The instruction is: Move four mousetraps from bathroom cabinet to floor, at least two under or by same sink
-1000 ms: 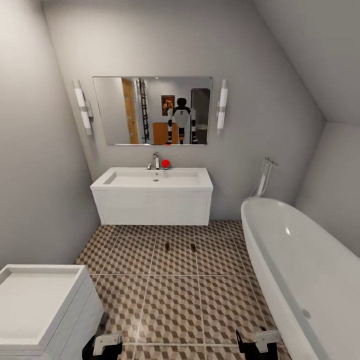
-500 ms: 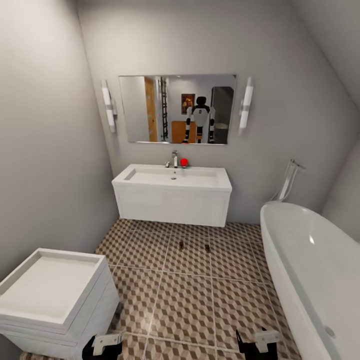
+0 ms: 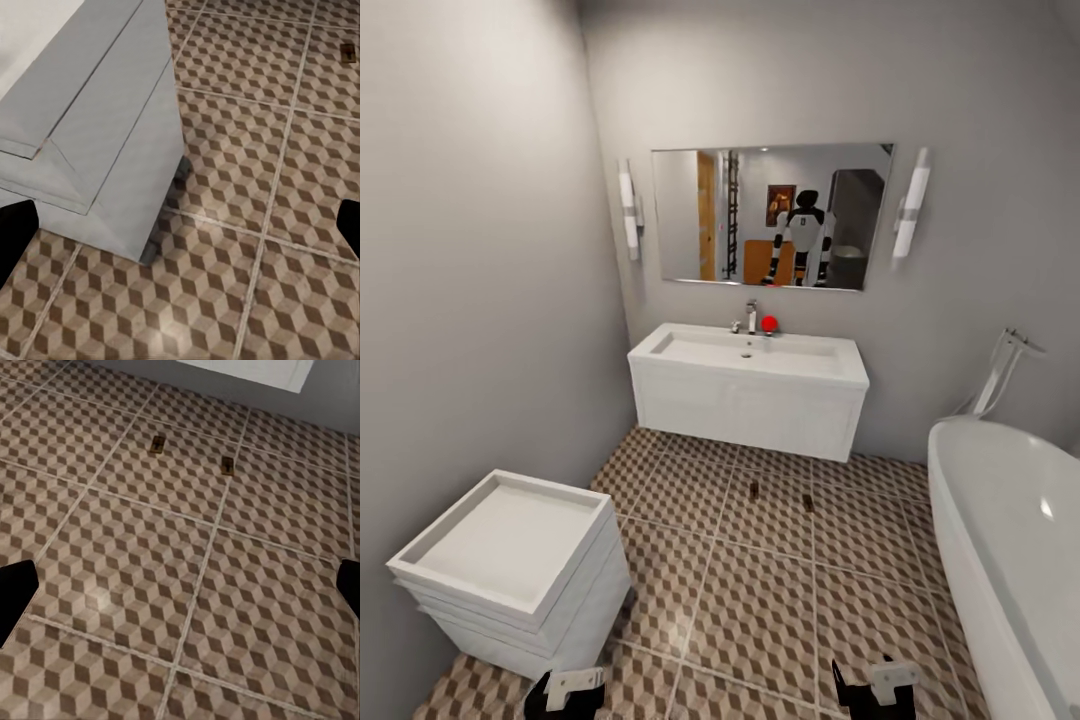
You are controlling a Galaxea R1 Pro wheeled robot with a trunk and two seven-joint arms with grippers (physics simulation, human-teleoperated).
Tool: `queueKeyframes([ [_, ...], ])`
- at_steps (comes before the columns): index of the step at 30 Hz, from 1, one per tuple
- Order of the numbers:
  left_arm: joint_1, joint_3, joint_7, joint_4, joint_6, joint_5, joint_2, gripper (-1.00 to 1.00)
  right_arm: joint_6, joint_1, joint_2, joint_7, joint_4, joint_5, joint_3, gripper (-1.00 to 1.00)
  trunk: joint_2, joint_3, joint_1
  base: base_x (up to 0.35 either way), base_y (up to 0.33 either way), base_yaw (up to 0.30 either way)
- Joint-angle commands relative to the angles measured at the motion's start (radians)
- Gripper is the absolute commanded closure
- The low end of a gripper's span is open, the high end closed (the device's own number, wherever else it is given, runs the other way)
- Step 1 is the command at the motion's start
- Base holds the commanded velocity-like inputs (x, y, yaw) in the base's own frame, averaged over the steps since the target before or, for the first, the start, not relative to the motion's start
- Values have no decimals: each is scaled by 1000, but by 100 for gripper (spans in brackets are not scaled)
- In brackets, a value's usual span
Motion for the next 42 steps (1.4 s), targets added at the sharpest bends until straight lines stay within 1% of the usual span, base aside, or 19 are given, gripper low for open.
queueKeyframes([
  [1, -2, -9, 2, 4, -5, 6, -1, -100, -2, -1, 0, -5, 1, 2, 6, -100, -2, -3, 1, 0, 0, 280],
  [42, -2, -9, 2, 4, -5, 6, 0, -100, -2, -1, 0, -7, 1, 2, 6, -100, -2, -3, 1, 0, 0, 284],
])
